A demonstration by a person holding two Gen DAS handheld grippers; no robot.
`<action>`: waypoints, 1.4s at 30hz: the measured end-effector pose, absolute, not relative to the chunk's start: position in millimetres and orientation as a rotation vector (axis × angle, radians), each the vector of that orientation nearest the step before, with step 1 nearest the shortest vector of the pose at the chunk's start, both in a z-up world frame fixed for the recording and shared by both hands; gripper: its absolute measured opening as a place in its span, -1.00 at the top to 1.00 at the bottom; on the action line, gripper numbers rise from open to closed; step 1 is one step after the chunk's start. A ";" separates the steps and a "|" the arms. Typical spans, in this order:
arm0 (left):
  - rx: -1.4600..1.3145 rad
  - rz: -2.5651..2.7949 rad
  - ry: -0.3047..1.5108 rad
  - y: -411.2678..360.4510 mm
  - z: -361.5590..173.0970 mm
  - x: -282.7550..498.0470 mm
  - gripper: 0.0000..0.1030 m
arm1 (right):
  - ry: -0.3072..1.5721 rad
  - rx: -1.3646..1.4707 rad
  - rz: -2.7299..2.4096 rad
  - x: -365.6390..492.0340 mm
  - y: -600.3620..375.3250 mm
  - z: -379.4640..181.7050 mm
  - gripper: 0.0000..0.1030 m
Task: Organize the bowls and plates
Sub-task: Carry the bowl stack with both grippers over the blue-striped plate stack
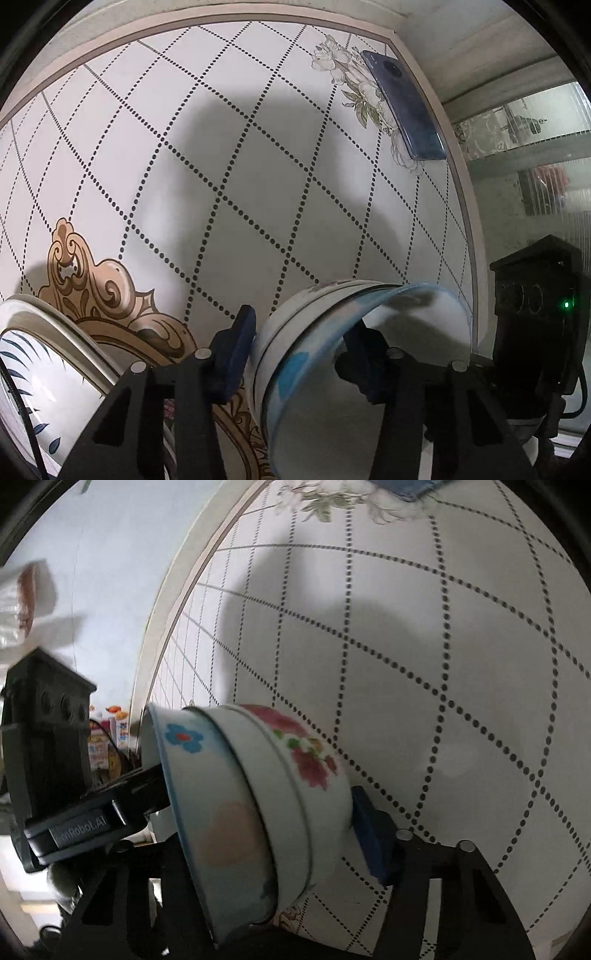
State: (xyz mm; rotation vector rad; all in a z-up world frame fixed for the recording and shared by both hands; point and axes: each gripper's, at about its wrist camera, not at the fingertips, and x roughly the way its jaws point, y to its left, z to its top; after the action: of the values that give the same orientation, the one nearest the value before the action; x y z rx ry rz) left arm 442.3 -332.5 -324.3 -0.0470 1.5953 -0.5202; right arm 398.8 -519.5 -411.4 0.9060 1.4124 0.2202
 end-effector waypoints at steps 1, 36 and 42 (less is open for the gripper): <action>-0.047 -0.517 1.595 -331.7 -324.1 441.7 0.13 | 1.411 0.904 0.214 397.3 -519.5 -411.6 -0.06; -0.105 -0.288 1.557 -234.2 -257.5 448.8 0.13 | 1.470 0.842 0.344 438.1 -430.3 -362.0 -0.06; -0.174 -0.187 1.556 -183.9 -257.0 454.3 0.13 | 1.522 0.794 0.452 458.9 -382.3 -363.9 -0.06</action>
State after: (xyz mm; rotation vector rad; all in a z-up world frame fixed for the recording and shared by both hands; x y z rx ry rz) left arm 454.3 -183.9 -257.0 -0.1739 1.5560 -0.1870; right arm 458.9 -382.3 -363.9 0.7942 1.5223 0.4515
